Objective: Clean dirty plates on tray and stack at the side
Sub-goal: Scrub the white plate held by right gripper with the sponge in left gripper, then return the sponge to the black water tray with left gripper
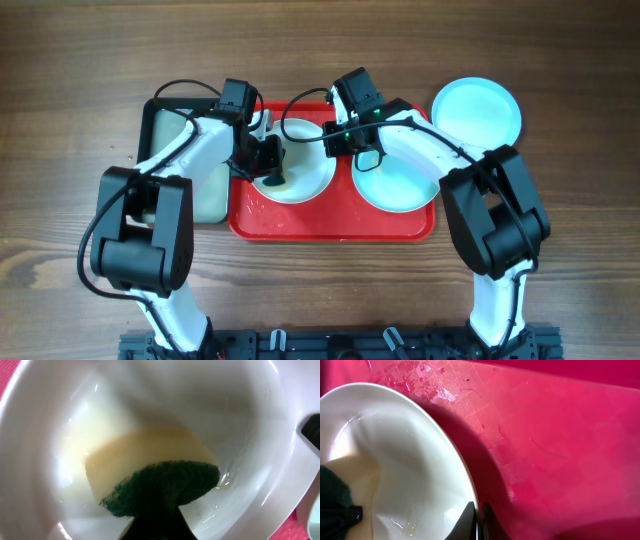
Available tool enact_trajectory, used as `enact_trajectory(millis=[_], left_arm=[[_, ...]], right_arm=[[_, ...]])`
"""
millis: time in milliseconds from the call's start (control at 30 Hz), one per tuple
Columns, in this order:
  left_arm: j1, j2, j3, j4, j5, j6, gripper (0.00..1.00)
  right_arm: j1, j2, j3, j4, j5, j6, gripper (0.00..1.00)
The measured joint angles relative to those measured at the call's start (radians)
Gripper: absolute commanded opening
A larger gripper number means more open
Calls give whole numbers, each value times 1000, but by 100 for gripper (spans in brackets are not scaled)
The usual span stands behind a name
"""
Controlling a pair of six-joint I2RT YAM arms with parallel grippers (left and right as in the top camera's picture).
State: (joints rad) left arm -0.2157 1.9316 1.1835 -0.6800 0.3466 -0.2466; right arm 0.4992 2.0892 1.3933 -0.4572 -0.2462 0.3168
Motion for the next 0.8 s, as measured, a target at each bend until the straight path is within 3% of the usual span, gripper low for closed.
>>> enact_trajectory(millis=[267,433,633,800], left_arm=[[-57,0,-1,2,-13,-89,4],[-139,-11,0,11,-149,-154,4],[-228,-11,-7,131,-174,-268,4],[-243,-6,-10,172,-169,-294,4]], right_arm=[[0,0,0,0,0,0,4],[-1,0,0,-2,0,1,4],[-5,0,0,-2,-9,11,4],[-5,0,-2,-1,-9,12,4]])
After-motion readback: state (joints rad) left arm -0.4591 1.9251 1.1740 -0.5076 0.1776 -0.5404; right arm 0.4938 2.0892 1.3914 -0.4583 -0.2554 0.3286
